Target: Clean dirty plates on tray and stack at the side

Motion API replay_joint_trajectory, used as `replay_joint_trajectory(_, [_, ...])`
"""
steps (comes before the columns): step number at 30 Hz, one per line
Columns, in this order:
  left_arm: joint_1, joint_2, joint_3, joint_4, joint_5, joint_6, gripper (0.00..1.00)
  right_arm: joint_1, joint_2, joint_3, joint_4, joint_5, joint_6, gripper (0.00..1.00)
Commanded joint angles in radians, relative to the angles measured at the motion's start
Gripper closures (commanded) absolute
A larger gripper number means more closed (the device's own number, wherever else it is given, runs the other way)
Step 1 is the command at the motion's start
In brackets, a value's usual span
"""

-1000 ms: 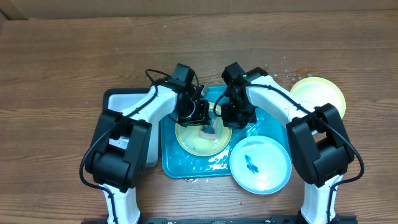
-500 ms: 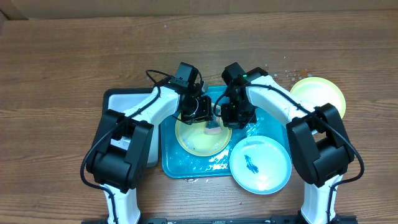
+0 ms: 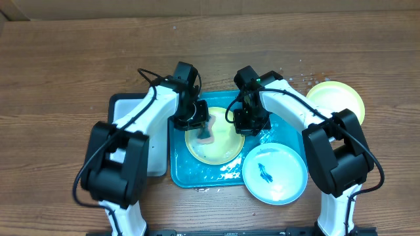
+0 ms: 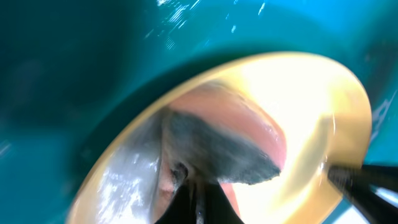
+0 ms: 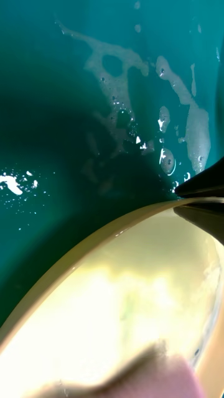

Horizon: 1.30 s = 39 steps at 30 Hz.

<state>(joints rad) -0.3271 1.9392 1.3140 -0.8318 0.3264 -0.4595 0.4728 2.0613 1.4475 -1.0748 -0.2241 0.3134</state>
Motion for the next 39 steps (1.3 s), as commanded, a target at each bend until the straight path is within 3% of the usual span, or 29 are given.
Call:
replay_joint_trajectory(1, [0.003, -0.124, 0.077, -0.071, -0.094, 0.039, 0.96, -0.003, -0.037, 0.020, 0.011, 0.022, -0.003, 0.96])
replay_joint_trajectory(8, [0.007, -0.277, 0.149, -0.350, -0.320, 0.079, 0.96, -0.003, -0.042, 0.021, 0.023, 0.022, -0.006, 0.96])
replay_joint_trajectory(15, [0.076, -0.305, 0.142, -0.526, -0.472, 0.079, 0.96, -0.003, -0.151, 0.044, 0.053, 0.034, -0.026, 0.96])
replay_joint_trajectory(22, [0.202, -0.305, 0.140, -0.528, -0.492, 0.079, 0.96, -0.003, -0.305, 0.054, 0.038, 0.196, 0.023, 0.96])
replay_joint_trajectory(29, [0.325, -0.305, 0.131, -0.510, -0.490, 0.108, 0.96, -0.004, -0.371, 0.054, -0.141, 0.258, 0.159, 0.96])
replay_joint_trajectory(35, [0.360, -0.304, 0.126, -0.502, -0.455, 0.117, 0.96, -0.004, -0.370, 0.053, -0.370, 0.150, 0.211, 0.96])
replay_joint_trajectory(39, [0.360, -0.304, 0.126, -0.499, -0.456, 0.117, 0.96, -0.003, -0.370, 0.051, -0.429, -0.049, 0.074, 0.96])
